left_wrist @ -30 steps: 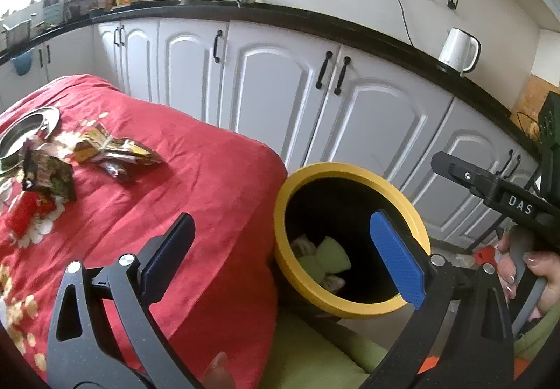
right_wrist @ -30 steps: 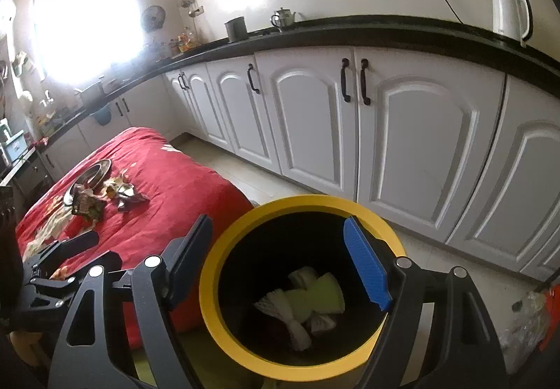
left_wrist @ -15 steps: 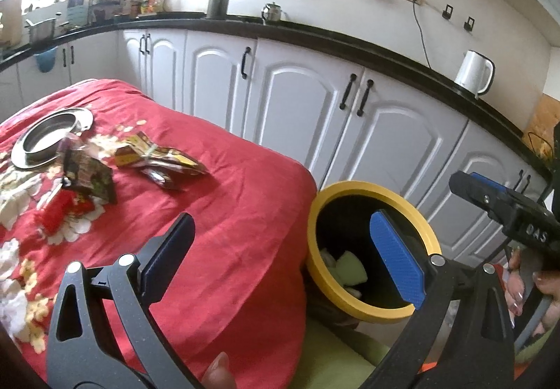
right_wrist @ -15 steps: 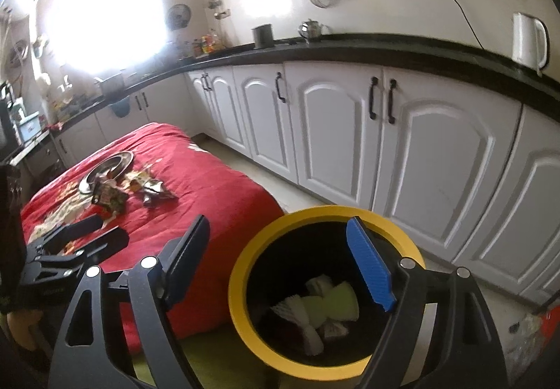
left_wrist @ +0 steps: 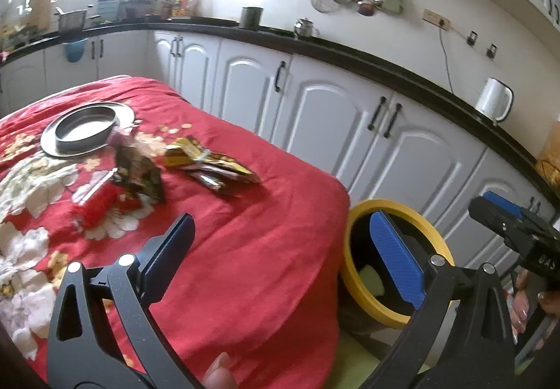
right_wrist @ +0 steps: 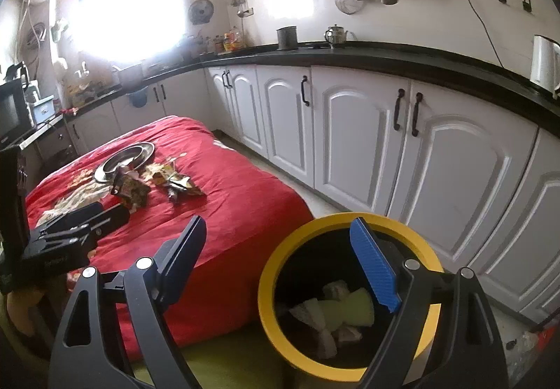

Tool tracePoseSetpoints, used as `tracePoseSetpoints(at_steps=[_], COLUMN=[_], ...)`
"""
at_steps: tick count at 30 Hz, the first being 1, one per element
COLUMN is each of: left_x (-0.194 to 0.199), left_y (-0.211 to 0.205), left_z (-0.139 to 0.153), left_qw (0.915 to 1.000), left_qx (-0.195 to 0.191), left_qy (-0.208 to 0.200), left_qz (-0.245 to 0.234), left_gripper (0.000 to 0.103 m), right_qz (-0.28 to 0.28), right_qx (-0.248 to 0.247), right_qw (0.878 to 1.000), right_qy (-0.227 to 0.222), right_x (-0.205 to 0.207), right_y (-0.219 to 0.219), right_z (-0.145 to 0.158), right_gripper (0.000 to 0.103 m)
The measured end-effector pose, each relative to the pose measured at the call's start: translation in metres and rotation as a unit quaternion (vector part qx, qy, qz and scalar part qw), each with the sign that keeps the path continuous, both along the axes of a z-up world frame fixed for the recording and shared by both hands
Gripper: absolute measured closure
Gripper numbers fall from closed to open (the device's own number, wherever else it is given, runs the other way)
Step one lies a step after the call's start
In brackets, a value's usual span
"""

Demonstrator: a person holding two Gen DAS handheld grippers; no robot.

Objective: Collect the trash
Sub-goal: 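Move both open tools back toward the remaining wrappers on the table, then grasp the yellow snack bag with the right tool while the left tool grasps the dark wrapper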

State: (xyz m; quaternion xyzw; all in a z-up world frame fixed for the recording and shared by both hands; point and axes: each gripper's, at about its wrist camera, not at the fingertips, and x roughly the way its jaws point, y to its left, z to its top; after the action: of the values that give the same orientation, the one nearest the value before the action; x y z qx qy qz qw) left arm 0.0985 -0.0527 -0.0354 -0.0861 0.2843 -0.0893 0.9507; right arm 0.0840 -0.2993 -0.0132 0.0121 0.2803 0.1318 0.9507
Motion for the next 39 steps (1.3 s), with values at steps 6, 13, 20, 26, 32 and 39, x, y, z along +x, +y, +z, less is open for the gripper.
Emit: tracePoseSetpoints(at_steps=[6, 13, 20, 26, 32, 39], left_x=[-0.001, -0.001, 0.001, 0.003, 0.007, 0.015], left_y=[0.022, 0.044, 0.07, 0.091, 0.104, 0.121], left_z=[0.002, 0.004, 0.003, 0.0, -0.004, -0.01], left_qw=[0.9996, 0.9984, 0.9963, 0.9939, 0.9923, 0.99], left_qx=[-0.006, -0.013, -0.026, -0.039, -0.046, -0.058], left_qy=[-0.003, -0.006, -0.008, -0.004, 0.002, 0.011], left_qz=[0.028, 0.055, 0.082, 0.103, 0.115, 0.128], left_gripper=[0.011, 0.011, 0.011, 0.011, 0.011, 0.02], right_qz=[0.018, 0.041, 0.071, 0.093, 0.118, 0.142], right_qx=[-0.004, -0.007, -0.021, -0.025, -0.032, -0.042], right_qw=[1.0, 0.999, 0.997, 0.995, 0.992, 0.989], right_qy=[0.001, -0.001, 0.003, 0.009, 0.011, 0.023], right_x=[0.002, 0.004, 0.014, 0.026, 0.04, 0.066], right_y=[0.014, 0.037, 0.064, 0.084, 0.109, 0.135], right_z=[0.001, 0.002, -0.004, -0.007, -0.008, -0.018], right_gripper=[0.021, 0.021, 0.021, 0.021, 0.021, 0.021])
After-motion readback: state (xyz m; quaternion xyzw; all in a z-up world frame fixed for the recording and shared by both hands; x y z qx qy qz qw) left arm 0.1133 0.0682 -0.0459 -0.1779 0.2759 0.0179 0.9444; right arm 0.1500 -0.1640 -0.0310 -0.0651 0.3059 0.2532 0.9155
